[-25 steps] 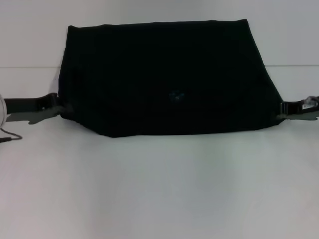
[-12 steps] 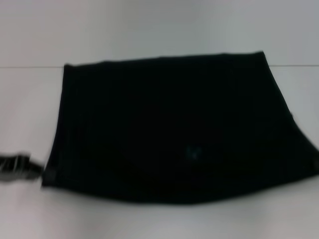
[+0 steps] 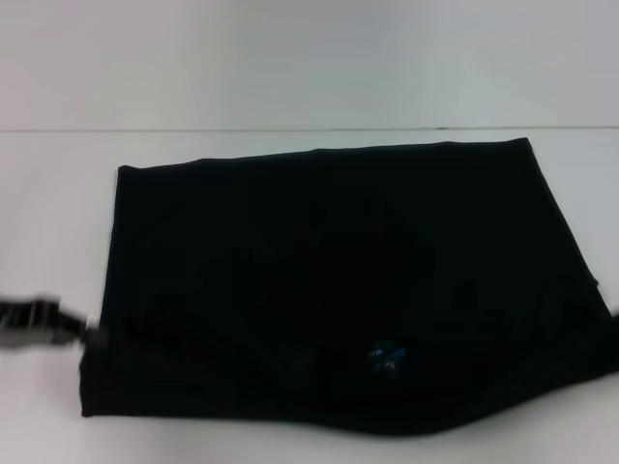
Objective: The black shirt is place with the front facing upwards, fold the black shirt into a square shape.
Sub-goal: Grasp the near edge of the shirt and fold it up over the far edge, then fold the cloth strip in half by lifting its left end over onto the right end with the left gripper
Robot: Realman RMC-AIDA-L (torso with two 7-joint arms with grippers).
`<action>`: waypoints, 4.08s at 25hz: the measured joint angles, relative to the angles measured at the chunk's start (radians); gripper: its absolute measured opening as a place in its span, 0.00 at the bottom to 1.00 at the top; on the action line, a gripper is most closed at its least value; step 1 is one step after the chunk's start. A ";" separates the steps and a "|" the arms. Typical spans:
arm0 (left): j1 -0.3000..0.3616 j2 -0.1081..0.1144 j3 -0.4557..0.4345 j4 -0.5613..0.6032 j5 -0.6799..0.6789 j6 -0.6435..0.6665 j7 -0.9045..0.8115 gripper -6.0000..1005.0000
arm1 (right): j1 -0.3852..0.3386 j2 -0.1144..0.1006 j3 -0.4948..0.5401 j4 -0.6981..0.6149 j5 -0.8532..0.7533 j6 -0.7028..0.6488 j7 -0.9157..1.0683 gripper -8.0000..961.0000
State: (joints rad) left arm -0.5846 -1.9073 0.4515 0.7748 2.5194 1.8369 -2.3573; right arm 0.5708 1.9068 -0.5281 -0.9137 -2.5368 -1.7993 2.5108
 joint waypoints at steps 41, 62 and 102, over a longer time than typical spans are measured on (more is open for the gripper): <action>-0.297 -0.030 0.253 -0.205 0.063 -0.985 -0.353 0.06 | 0.360 0.063 -0.305 0.474 0.110 1.297 0.005 0.05; -0.316 -0.032 0.246 -0.202 0.060 -1.086 -0.318 0.07 | 0.350 0.011 -0.288 0.452 0.115 1.310 0.006 0.05; 0.140 -0.127 -0.028 -0.288 -0.448 -0.607 -0.383 0.81 | -0.071 -0.043 0.043 0.373 0.715 0.367 -0.356 0.98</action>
State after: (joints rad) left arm -0.4441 -2.0341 0.4233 0.4864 2.0714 1.2301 -2.7403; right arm 0.5001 1.8636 -0.4856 -0.5403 -1.8213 -1.4322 2.1553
